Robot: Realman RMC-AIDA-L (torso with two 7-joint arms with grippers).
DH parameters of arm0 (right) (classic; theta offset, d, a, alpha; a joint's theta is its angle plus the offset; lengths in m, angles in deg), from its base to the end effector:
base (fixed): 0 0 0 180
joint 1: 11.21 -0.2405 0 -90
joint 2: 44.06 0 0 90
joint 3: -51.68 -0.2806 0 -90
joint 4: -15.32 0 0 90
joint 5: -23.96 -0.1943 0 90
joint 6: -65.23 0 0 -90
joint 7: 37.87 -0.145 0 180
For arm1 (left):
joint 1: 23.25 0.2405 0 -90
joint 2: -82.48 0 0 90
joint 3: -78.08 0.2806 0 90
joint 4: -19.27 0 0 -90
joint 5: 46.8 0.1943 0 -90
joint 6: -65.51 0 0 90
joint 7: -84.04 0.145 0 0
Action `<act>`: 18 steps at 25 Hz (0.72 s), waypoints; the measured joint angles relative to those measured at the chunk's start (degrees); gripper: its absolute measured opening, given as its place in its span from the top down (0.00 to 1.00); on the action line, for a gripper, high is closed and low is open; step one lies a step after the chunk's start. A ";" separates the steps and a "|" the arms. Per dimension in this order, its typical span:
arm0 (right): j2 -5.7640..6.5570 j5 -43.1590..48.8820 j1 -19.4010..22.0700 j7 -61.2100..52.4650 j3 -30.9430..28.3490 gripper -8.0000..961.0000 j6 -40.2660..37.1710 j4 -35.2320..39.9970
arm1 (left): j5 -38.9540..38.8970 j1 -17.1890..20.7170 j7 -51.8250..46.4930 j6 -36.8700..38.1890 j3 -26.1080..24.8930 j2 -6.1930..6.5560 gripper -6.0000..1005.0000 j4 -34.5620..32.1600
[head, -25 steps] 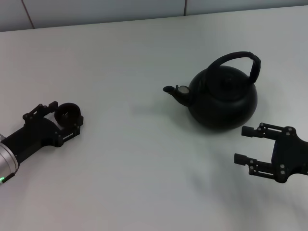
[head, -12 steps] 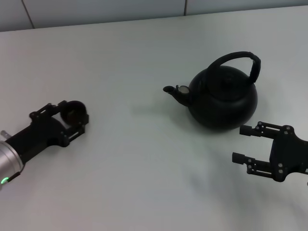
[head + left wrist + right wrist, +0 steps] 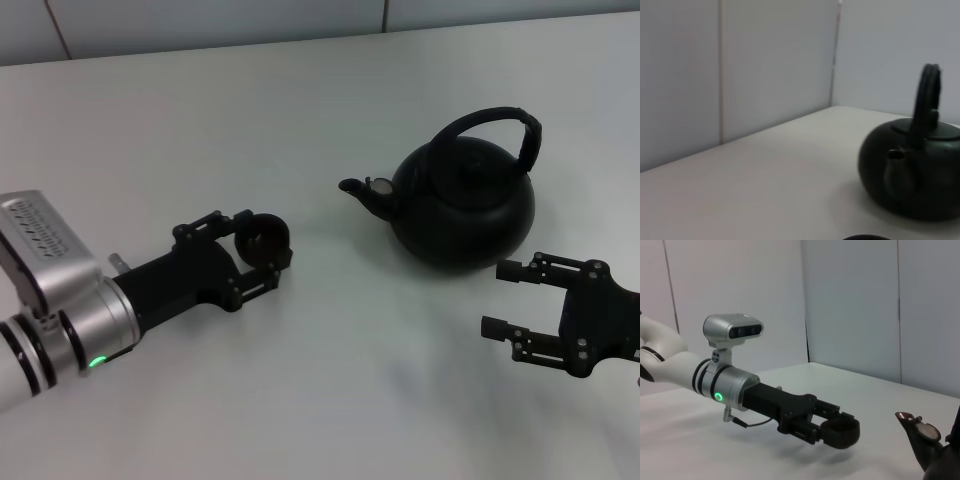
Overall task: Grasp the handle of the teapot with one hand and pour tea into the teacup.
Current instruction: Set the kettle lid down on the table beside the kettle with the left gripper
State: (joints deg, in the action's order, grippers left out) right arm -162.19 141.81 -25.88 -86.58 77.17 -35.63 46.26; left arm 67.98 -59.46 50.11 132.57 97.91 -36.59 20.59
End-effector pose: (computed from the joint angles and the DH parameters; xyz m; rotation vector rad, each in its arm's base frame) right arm 0.3460 0.2209 -0.0003 -2.5704 0.3890 0.7699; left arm -0.2799 0.3203 -0.1037 -2.5188 -0.4301 -0.6667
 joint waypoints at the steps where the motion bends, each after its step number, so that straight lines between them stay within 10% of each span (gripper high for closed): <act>1: 0.00 0.00 0.02 -0.04 0.00 0.30 -0.03 0.00 | 0.00 -0.71 1.39 -0.57 0.17 -0.03 0.32 1.43; 18: 0.00 0.01 -0.28 -0.56 0.00 0.30 -0.05 0.00 | -0.03 -1.89 5.41 -6.74 0.24 -0.11 0.32 5.31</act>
State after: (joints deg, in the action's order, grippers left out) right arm -162.18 141.82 -26.16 -87.14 77.17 -35.67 46.26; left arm 67.95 -61.35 55.52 125.83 98.15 -36.70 25.90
